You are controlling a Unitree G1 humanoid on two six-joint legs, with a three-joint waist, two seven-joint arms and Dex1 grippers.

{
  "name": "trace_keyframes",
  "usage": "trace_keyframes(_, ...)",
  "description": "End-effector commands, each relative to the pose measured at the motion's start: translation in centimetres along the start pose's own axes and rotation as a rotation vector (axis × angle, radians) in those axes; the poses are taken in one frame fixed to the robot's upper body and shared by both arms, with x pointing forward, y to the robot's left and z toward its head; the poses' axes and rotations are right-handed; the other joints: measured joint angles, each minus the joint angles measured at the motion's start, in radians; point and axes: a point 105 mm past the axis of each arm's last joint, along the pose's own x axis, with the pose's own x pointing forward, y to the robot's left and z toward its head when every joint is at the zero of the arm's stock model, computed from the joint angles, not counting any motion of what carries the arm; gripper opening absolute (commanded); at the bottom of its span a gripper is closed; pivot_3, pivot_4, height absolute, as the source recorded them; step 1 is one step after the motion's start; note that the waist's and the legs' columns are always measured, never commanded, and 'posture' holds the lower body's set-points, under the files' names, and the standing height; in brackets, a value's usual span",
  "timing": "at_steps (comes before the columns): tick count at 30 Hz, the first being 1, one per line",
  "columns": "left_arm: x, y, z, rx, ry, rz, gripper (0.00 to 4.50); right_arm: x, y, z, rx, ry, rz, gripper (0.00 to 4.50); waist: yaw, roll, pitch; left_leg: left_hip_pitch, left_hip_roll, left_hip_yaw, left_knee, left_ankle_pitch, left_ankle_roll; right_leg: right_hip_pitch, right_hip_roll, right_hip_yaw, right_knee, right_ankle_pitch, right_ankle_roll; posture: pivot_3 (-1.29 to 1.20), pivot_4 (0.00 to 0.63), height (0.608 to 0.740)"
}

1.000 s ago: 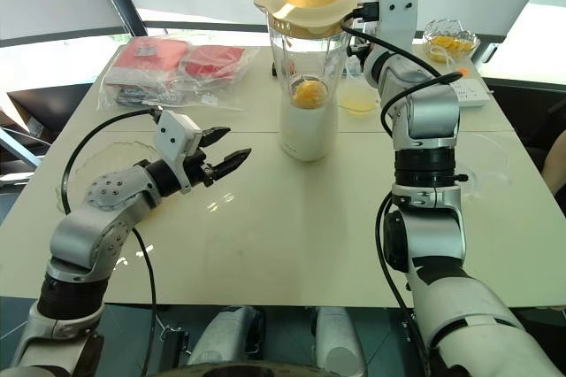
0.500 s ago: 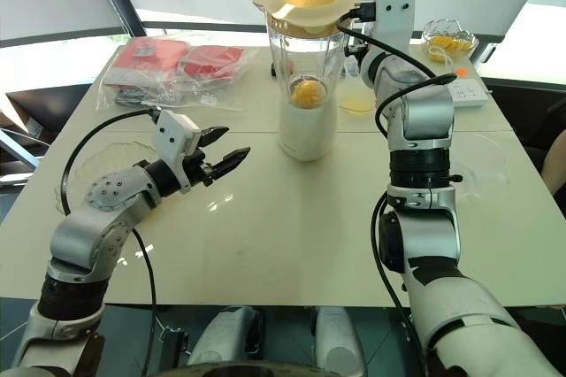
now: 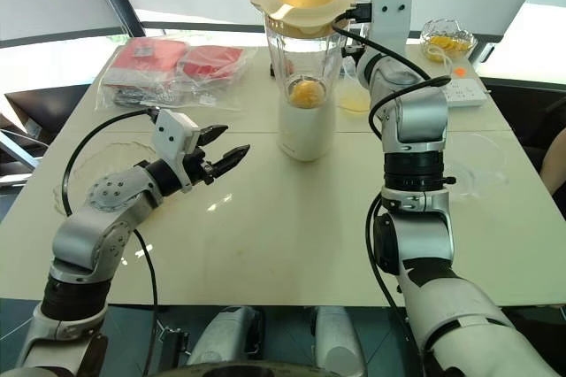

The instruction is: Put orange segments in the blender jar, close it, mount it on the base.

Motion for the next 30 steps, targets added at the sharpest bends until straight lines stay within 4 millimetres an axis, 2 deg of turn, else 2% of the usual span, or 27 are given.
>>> trace_keyframes(1, -0.3, 0.4, 1.3, 0.021, -0.051, 0.02, 3.2, 0.2, 0.8, -3.1, -0.011, 0.119, 0.028, 1.94, -0.004, -0.001, 0.0, 0.0, 0.0, 0.0, 0.0, 0.0, 0.0, 0.0, 0.0, 0.0, 0.0, 0.0, 0.0, 0.0, 0.15, 0.74)
trace_keyframes(3, -0.2, 0.4, 1.3, 0.02, -0.053, 0.022, 3.2, 0.2, 0.8, -3.1, -0.019, 0.119, 0.024, 2.69, -0.009, -0.001, 0.0, 0.0, 0.0, -0.001, 0.0, 0.0, 0.0, 0.0, 0.0, 0.0, 0.0, 0.0, 0.0, 0.0, 0.15, 0.74)
trace_keyframes(6, -0.3, 0.4, 1.3, 0.02, -0.052, 0.023, 3.2, -0.2, 0.6, -3.2, -0.03, 0.121, 0.024, 4.37, -0.013, 0.0, 0.001, -0.002, 0.0, 0.0, 0.0, 0.0, 0.0, -0.001, 0.0, 0.0, 0.0, 0.0, 0.0, 0.0, 0.15, 0.74)
trace_keyframes(11, -0.5, 0.6, 1.2, 0.008, -0.053, 0.035, 3.2, -1.5, -0.2, -3.7, -0.05, 0.131, 0.01, 4.45, -0.014, 0.0, 0.001, -0.003, 0.0, -0.001, -0.002, 0.0, 0.0, -0.003, 0.0, 0.0, -0.001, 0.0, -0.001, 0.0, 0.15, 0.74)
trace_keyframes(17, -1.1, 1.5, 1.4, -0.008, -0.071, 0.075, 3.2, -4.9, -1.5, -7.0, -0.24, 0.153, 0.009, 4.45, -0.004, -0.001, 0.001, -0.003, -0.001, -0.001, -0.002, 0.0, 0.0, -0.002, -0.001, 0.0, -0.001, 0.0, -0.001, 0.0, 0.15, 0.74)
trace_keyframes(20, -1.4, 1.4, 1.2, -0.007, -0.057, 0.062, 3.2, -7.1, -2.1, -8.3, -0.304, 0.109, 0.025, 4.45, -0.002, -0.001, 0.001, -0.003, -0.001, -0.001, -0.002, 0.0, 0.0, -0.002, 0.0, 0.0, -0.002, 0.0, 0.0, 0.0, 0.15, 0.74)
trace_keyframes(25, -2.2, 1.1, 0.3, -0.023, -0.021, 0.033, 3.2, -10.5, -3.0, -8.8, -0.278, -0.006, 0.083, 4.45, -0.006, -0.003, 0.002, -0.002, 0.0, -0.001, -0.001, 0.0, 0.0, -0.002, 0.001, 0.0, -0.002, -0.001, 0.0, 0.0, 0.15, 0.74)
trace_keyframes(30, -3.2, -0.5, -1.9, -0.065, 0.062, -0.065, 3.2, -13.7, -3.8, -8.5, -0.202, -0.112, 0.231, 4.45, -0.008, -0.004, 0.003, -0.001, 0.001, -0.002, -0.001, 0.0, 0.0, 0.0, 0.002, 0.0, -0.002, -0.001, -0.001, 0.0, 0.15, 0.74)
